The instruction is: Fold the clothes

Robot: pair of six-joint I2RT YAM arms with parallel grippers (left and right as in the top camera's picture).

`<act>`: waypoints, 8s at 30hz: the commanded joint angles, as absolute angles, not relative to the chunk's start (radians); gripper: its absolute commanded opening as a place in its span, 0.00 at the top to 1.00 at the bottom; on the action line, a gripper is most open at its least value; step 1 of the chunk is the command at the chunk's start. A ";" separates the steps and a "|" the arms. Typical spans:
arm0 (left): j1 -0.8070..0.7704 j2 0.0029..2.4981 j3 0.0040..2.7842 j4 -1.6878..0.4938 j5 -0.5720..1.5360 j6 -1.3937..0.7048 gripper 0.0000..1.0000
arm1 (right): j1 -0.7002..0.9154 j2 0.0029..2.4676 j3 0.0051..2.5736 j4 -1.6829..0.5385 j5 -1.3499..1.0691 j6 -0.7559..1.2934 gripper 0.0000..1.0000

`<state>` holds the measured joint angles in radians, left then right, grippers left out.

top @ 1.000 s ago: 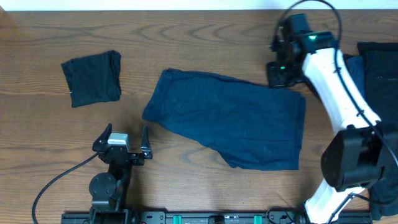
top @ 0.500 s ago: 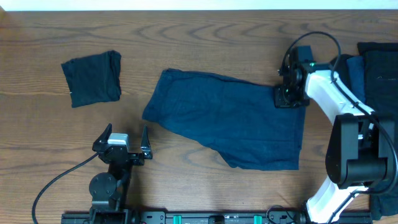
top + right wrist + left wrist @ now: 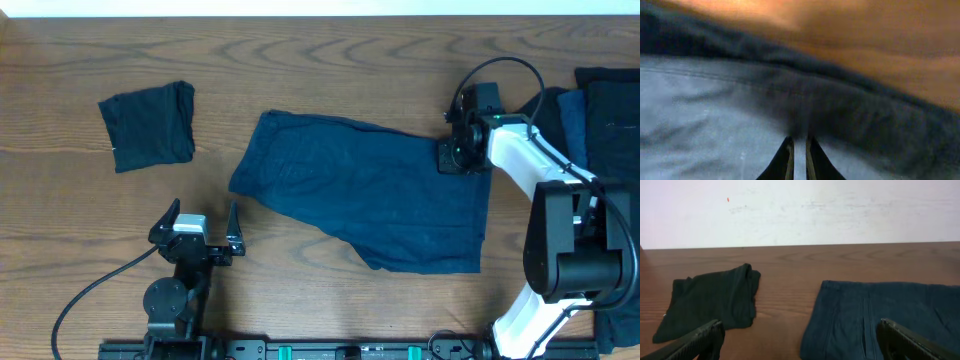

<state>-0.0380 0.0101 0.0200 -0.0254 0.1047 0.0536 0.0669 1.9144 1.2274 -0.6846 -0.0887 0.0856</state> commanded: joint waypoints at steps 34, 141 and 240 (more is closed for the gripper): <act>-0.043 0.004 0.004 -0.059 0.120 0.063 0.02 | -0.297 2.033 1.254 -0.434 -0.115 -0.085 0.87; -0.043 0.004 0.004 -0.059 0.120 0.063 0.02 | 0.060 1.489 0.962 -0.710 -0.087 0.213 0.97; -0.043 0.004 0.004 -0.059 0.120 0.063 0.02 | 0.047 1.707 1.189 -0.838 -0.147 0.126 0.32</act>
